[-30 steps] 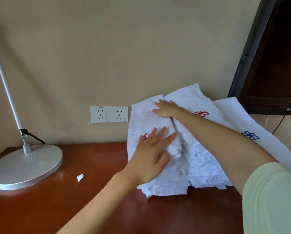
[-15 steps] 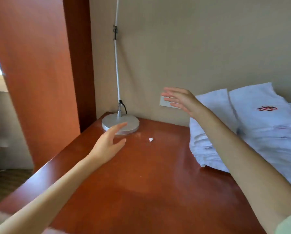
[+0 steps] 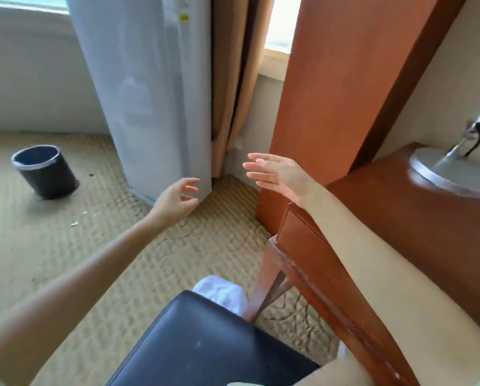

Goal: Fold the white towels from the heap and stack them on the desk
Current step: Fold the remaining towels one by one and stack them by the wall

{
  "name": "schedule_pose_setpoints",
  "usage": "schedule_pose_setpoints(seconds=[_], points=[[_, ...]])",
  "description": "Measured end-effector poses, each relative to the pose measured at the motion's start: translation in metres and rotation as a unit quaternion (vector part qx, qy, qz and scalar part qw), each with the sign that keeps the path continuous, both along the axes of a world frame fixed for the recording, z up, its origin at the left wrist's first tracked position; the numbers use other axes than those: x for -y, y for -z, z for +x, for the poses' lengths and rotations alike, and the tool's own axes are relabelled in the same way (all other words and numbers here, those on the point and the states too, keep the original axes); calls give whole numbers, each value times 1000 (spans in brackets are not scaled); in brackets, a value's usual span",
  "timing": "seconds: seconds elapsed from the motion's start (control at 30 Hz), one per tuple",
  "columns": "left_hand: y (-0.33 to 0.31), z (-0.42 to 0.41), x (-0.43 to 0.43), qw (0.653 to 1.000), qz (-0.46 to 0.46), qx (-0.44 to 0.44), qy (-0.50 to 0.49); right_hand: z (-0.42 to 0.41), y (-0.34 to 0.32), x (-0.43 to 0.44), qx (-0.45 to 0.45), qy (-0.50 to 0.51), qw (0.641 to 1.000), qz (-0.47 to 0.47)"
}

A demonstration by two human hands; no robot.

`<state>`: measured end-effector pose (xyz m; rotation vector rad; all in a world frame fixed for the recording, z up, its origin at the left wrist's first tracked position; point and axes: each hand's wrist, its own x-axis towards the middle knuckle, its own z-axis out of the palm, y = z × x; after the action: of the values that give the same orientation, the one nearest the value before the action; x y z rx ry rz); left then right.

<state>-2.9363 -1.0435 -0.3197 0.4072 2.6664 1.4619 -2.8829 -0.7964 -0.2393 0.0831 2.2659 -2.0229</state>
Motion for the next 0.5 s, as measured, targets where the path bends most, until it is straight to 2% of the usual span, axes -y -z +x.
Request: schedule_pose_setpoints(seconds=[0.27, 0.5], points=[[138, -18, 11, 979, 7, 193, -61, -74, 125, 91, 147, -23, 989, 13], [260, -29, -4, 927, 32, 349, -130, -115, 276, 97, 337, 67, 938, 34]])
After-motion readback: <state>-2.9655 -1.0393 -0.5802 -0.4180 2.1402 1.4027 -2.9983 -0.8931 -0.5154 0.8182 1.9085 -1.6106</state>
